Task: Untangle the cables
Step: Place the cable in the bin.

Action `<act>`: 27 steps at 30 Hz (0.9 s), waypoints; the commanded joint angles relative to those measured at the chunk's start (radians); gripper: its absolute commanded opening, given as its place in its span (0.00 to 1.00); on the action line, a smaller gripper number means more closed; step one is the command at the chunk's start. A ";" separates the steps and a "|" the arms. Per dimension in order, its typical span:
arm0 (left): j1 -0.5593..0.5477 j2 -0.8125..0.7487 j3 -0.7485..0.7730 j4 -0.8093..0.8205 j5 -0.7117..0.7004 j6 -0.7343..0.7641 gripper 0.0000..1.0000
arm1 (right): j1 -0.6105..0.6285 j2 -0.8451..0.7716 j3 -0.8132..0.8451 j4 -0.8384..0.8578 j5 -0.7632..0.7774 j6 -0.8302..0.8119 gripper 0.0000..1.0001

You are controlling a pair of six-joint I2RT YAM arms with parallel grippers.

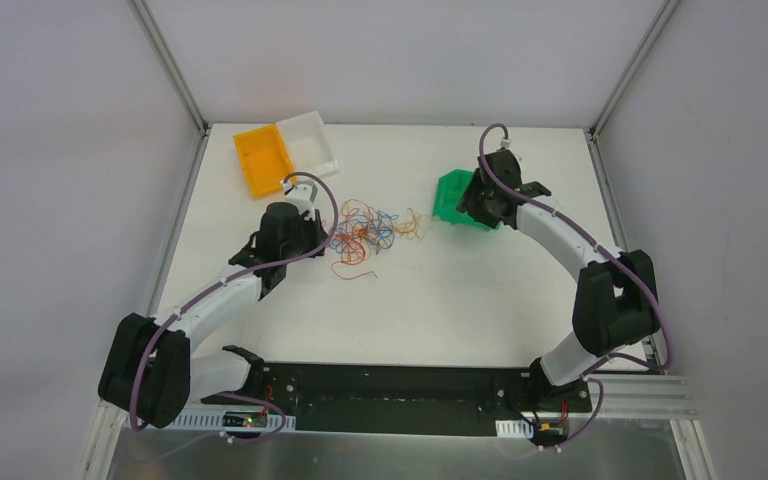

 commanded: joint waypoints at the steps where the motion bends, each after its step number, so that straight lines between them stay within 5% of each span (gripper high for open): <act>1: -0.018 -0.021 0.005 -0.006 -0.008 0.017 0.17 | -0.003 0.038 0.060 0.060 0.057 0.041 0.49; 4: -0.019 -0.026 0.004 -0.007 -0.014 0.019 0.17 | -0.006 0.061 0.088 0.055 0.074 0.051 0.29; 13: -0.019 -0.032 0.007 -0.011 -0.017 0.025 0.17 | -0.049 0.098 0.135 0.019 0.076 0.054 0.00; 18: -0.019 -0.030 0.008 -0.013 -0.022 0.027 0.17 | -0.081 0.120 0.165 -0.012 0.044 0.049 0.00; 23: -0.019 -0.033 0.008 -0.015 -0.025 0.029 0.17 | -0.082 0.075 0.124 0.009 0.002 0.034 0.32; 27: -0.021 -0.028 0.010 -0.015 -0.021 0.028 0.17 | -0.080 0.044 0.107 -0.016 -0.003 0.020 0.40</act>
